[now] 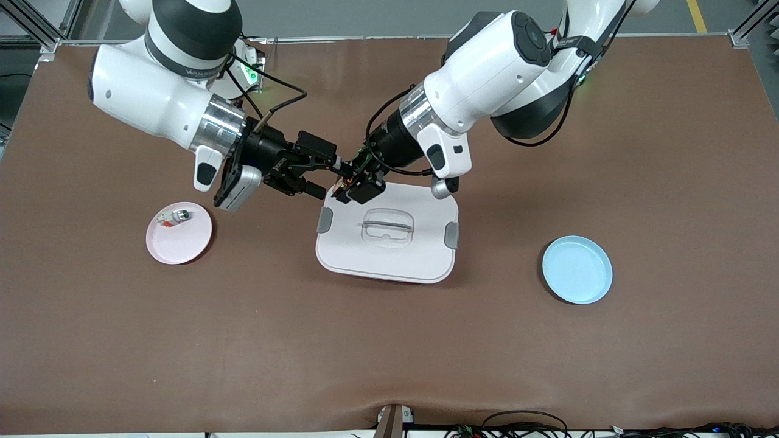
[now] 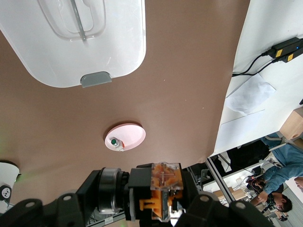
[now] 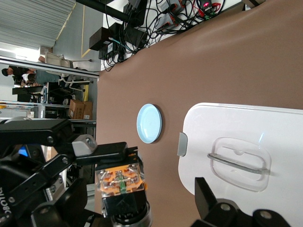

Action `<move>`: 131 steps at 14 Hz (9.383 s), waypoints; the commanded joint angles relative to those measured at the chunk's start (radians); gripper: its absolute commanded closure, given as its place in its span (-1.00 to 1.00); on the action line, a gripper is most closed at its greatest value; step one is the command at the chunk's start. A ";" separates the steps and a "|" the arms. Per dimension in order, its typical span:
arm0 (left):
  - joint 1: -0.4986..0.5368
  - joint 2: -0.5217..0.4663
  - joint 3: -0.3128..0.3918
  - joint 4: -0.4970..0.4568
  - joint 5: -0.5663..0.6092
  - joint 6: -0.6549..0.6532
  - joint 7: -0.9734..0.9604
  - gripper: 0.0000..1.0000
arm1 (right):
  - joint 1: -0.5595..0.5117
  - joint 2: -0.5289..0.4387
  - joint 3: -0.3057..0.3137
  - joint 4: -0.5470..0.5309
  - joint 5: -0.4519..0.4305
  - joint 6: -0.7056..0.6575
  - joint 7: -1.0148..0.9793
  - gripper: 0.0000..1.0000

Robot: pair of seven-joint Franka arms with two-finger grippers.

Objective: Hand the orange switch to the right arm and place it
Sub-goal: 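Close the right gripper on the switch and open the left gripper, then carry the switch toward the white plate while the left gripper withdraws, then lower the switch onto the white plate with the right gripper, then open the right gripper and lift it away from the plate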

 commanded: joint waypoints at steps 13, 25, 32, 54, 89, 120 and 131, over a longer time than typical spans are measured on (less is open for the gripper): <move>-0.008 -0.001 0.004 0.010 0.019 0.004 -0.017 0.47 | 0.011 0.040 -0.006 0.066 -0.075 0.015 0.020 -0.63; -0.007 -0.001 0.004 0.010 0.019 0.004 -0.017 0.47 | 0.015 0.046 -0.006 0.072 -0.091 0.015 0.021 0.49; -0.005 -0.001 0.004 0.010 0.021 0.004 -0.004 -0.52 | 0.017 0.046 -0.006 0.074 -0.093 0.008 0.049 1.00; 0.102 -0.073 0.004 -0.105 0.246 -0.112 0.011 -1.00 | -0.127 0.054 -0.012 -0.009 -0.604 -0.253 -0.495 1.00; 0.728 -0.280 0.004 -0.293 0.370 -0.585 1.645 -1.00 | -0.572 0.140 -0.014 -0.586 -1.245 0.391 -1.373 1.00; 0.381 -0.383 0.386 -0.314 0.369 -0.659 1.773 -1.00 | -0.551 0.244 -0.006 -0.488 -1.233 0.340 -1.226 -1.00; 0.386 -0.464 0.382 -0.274 0.369 -0.764 1.787 -1.00 | -0.500 0.057 0.009 -0.322 -1.047 -0.254 -0.786 -1.00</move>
